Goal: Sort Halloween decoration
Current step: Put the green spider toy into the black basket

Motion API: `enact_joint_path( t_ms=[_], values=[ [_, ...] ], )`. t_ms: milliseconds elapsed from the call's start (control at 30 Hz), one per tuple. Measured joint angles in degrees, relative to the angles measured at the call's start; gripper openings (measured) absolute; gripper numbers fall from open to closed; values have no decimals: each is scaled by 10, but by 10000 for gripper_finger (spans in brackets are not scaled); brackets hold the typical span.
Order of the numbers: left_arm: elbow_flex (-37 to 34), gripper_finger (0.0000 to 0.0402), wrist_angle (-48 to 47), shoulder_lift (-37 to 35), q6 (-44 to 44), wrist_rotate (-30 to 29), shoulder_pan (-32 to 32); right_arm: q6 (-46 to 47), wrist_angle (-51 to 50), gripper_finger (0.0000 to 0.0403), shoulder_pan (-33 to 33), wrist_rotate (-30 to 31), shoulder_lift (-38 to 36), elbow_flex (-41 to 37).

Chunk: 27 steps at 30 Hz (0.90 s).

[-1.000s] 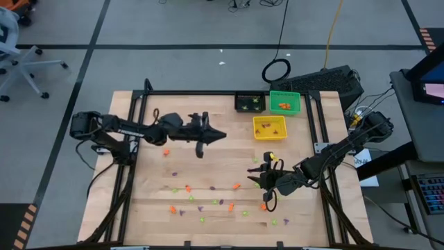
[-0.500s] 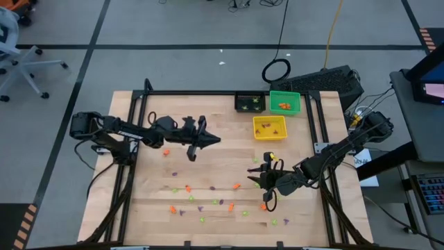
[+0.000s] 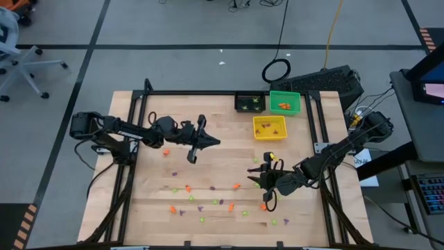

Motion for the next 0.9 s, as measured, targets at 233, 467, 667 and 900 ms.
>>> enact_joint_path(
  t_ms=[233, 467, 667, 900],
  values=[
    [0, 0, -1, 0, 131, 0, 0, -1, 0, 95, 0, 0, 0, 0],
    [0, 0, -1, 0, 229, 0, 0, -2, 0, 95, 0, 0, 0, 0],
    [0, 0, -10, 0, 257, -1, 0, -2, 0, 95, 0, 0, 0, 0],
    [0, 0, -39, 0, 255, -14, 0, -2, 0, 95, 0, 0, 0, 0]
  ],
)
